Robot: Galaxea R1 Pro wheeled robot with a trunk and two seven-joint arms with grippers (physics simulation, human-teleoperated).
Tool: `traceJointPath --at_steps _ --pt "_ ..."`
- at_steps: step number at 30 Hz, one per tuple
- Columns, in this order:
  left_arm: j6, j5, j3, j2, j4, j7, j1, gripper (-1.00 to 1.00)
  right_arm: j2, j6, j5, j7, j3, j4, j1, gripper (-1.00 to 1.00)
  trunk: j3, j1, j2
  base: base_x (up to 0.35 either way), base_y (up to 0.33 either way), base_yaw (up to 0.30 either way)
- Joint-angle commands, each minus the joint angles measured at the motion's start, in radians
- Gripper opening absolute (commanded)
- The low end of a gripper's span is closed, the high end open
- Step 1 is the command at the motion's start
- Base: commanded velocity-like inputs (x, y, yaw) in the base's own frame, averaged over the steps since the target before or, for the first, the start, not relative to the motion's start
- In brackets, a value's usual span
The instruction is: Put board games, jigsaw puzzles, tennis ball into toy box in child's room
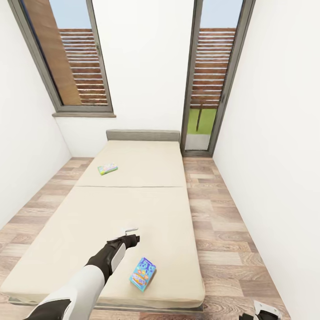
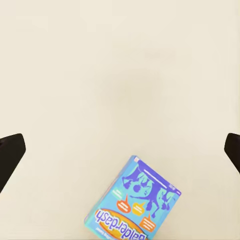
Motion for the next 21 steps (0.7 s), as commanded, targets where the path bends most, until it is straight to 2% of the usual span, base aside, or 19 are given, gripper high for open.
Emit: traceJointPath --at_steps 1,21 --pt "0.004 0.001 0.003 -0.001 -0.002 0.002 0.000 1.00 0.000 0.004 -0.010 -0.006 0.001 -0.002 0.000 1.00 -0.003 0.000 -0.001 0.000 0.000 -0.075" --pt "-0.004 0.002 0.003 0.001 -0.002 0.002 0.000 1.00 0.000 0.004 -0.010 -0.007 0.001 -0.002 0.000 1.00 -0.035 0.000 -0.001 0.000 0.000 -0.022"
